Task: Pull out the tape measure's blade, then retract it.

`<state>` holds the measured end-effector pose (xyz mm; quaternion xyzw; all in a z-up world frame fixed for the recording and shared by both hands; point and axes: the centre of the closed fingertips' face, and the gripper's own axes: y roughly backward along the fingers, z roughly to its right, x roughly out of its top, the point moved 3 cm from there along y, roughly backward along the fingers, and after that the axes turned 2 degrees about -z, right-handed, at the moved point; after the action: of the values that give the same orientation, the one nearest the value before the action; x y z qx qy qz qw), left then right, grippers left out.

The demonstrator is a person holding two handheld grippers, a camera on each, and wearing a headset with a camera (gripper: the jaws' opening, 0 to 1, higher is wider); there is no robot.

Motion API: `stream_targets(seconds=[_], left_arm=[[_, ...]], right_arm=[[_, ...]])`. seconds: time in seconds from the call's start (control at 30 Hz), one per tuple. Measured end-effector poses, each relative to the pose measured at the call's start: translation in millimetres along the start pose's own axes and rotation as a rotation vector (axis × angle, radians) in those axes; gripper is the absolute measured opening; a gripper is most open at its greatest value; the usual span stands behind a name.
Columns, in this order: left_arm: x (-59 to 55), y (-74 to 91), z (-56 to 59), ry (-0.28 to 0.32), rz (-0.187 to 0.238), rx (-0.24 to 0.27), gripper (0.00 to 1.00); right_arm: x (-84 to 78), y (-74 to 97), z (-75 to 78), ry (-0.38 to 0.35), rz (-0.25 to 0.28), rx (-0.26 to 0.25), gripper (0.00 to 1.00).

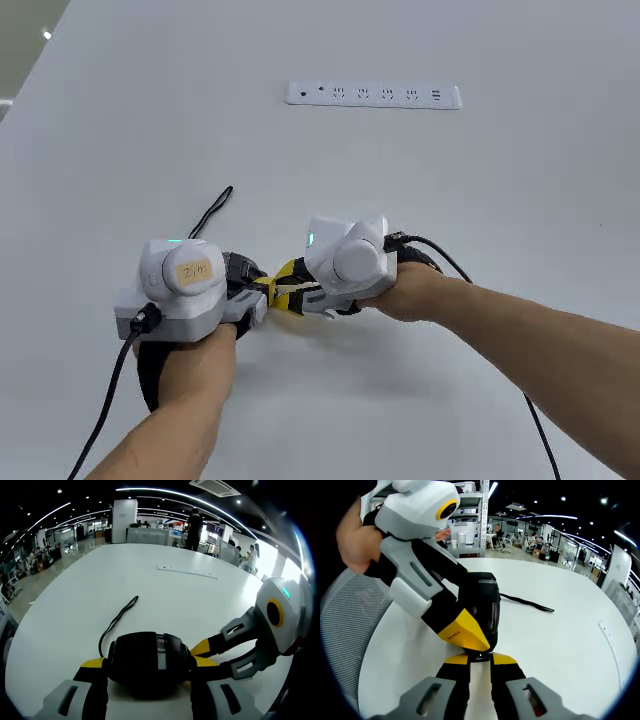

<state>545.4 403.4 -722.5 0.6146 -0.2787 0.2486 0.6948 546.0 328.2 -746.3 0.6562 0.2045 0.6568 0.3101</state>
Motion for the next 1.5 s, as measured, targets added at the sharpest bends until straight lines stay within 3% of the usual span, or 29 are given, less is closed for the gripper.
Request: stream_targets(seconds=[0.6,0.93,1.3,1.5], left_arm=[[3.0,7.4,-1.4,-0.094,0.002,-0.024,0.65],[3.0,10.8,-1.1,-0.184,-0.005,-0.095,0.68],[8.6,19.2,-0.9,-0.329,0.038,-0.202,0.76],[4.9,21.8,-2.1,-0.345,0.047,-0.265,0.78]], right_arm=[[-0.6,5.5,3.0,-0.011,-0.009,-0.035,0.22],[-3.7,17.6,4.1,-0.049,0.005,-0.056,0.34],[-6.5,40.7,5.8,-0.104,0.033,-0.103,0.48],[-10.7,54.7,6.9,-0.151,0.046,-0.136,0.53]])
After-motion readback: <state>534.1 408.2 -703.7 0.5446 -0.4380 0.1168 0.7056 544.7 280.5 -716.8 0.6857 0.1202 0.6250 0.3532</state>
